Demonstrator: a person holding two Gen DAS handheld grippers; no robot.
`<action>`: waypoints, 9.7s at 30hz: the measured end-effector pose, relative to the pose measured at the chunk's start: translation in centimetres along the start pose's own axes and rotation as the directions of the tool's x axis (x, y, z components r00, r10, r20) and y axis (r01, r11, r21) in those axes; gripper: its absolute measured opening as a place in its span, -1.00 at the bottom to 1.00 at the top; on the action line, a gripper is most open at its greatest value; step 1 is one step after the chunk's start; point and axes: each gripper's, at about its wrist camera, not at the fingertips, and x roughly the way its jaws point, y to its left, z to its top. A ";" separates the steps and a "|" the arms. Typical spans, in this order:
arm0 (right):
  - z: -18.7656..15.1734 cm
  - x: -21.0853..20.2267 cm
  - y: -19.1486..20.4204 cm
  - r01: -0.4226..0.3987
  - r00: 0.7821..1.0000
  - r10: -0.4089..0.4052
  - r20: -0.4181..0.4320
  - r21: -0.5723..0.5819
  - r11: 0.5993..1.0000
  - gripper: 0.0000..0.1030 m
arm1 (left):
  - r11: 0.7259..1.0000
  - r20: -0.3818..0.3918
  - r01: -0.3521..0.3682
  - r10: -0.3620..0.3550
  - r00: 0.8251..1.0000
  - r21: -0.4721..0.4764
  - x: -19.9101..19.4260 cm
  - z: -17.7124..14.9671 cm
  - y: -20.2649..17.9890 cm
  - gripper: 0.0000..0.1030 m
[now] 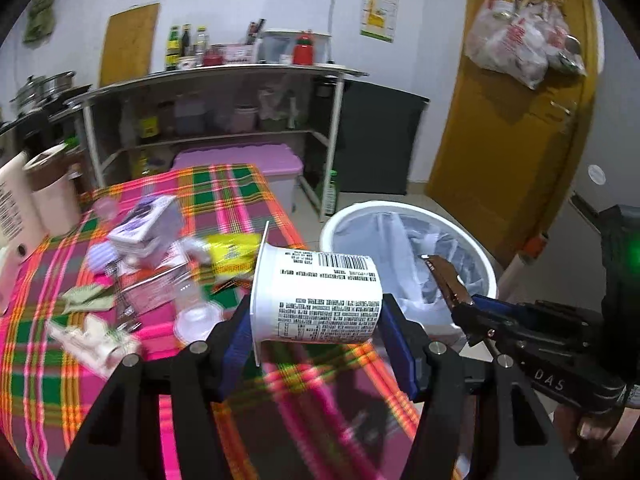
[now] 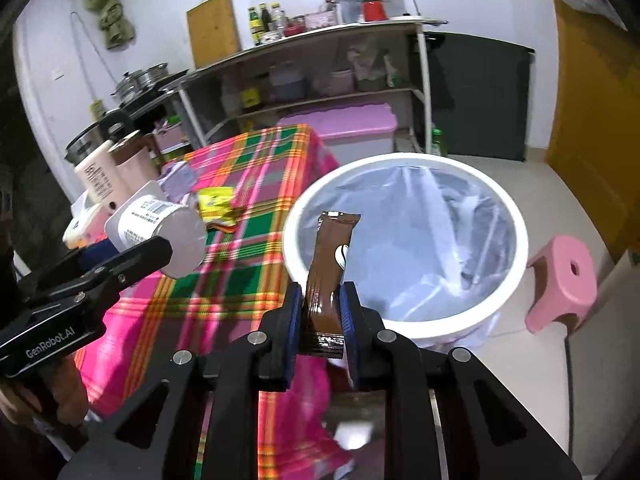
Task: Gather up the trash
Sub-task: 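Carry the yogurt cup and brown wrapper over the bin and release both, then move both grippers back over the table toward the remaining trash, then grasp the white paper bag with the left gripper while the right grasps the clear cup, then carry the paper bag and clear cup over the bin and release both, then move both grippers back over the table toward the snack packets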
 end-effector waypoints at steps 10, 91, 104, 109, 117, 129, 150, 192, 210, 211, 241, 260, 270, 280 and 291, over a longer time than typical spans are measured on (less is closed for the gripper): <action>0.2 1.2 -3.9 0.043 0.999 -0.042 -0.028 0.048 0.998 -0.60 | 0.995 -0.057 0.090 -0.088 0.995 0.036 4.4 1.4 -2.8 0.22; -0.2 4.3 9.2 -0.189 0.979 0.171 -0.113 -0.176 0.966 -0.22 | 0.849 -0.072 -0.224 0.216 0.974 -0.479 -3.1 -5.2 16.6 0.37; 1.5 6.7 10.9 -0.205 0.976 0.185 -0.119 -0.189 0.960 -0.22 | 0.859 -0.078 -0.223 0.211 0.974 -0.462 -0.9 -4.5 16.8 -0.32; 1.9 7.7 12.2 -0.220 0.972 0.197 -0.126 -0.202 0.954 -0.22 | 0.887 -0.071 -0.236 0.227 0.971 -0.396 -1.5 -4.3 16.6 -0.63; 3.0 9.5 14.5 -0.242 0.968 0.218 -0.125 -0.231 0.942 -0.19 | 0.890 -0.075 -0.228 0.216 0.973 -0.395 -2.4 -4.8 18.2 -0.71; 3.7 13.6 17.1 -0.215 0.970 0.178 -0.164 -0.249 0.944 -0.03 | 0.896 -0.134 -0.201 0.161 0.978 -0.397 -0.8 -4.9 19.6 -0.65; 2.9 9.8 15.9 -0.200 0.978 0.178 -0.109 -0.257 0.945 -0.38 | 0.908 -0.096 -0.231 0.211 0.973 -0.349 -3.4 -5.4 17.3 -0.66; 1.9 0.0 -0.7 0.021 0.998 -0.019 0.053 -0.039 0.999 -0.38 | 0.998 -0.062 0.012 -0.016 0.998 -0.063 1.8 1.3 -0.1 -0.66; 2.5 2.1 -5.4 0.074 0.997 -0.075 0.012 0.035 0.997 -0.38 | 0.993 -0.129 0.120 -0.118 0.985 0.006 7.2 2.7 -4.1 -0.66; 2.5 2.2 -5.6 0.075 0.997 -0.075 0.009 0.037 0.996 -0.37 | 0.992 -0.133 0.126 -0.124 0.983 0.009 7.4 2.7 -4.2 -0.66; 1.4 0.1 -2.9 0.021 0.999 -0.020 0.048 -0.007 1.000 -0.11 | 0.994 -0.072 0.073 -0.079 0.994 -0.080 2.8 1.4 -0.4 -0.34; 0.8 -0.9 2.2 -0.035 0.999 0.038 0.026 -0.110 0.993 -0.10 | 0.990 -0.040 -0.015 0.010 0.999 -0.141 -1.2 -1.0 3.7 -0.34; 0.6 -0.2 3.9 -0.075 0.997 0.075 -0.002 -0.134 0.988 -0.10 | 0.981 -0.044 -0.066 0.058 0.997 -0.183 -2.1 -2.4 6.2 -0.34; 0.9 2.0 6.0 -0.127 0.992 0.121 -0.044 -0.159 0.979 -0.10 | 0.955 -0.065 -0.150 0.138 0.988 -0.255 -2.3 -3.5 10.7 -0.34; 1.9 4.3 6.9 -0.148 0.988 0.138 -0.067 -0.167 0.975 -0.10 | 0.932 -0.098 -0.206 0.184 0.978 -0.298 -0.3 -3.1 14.0 -0.34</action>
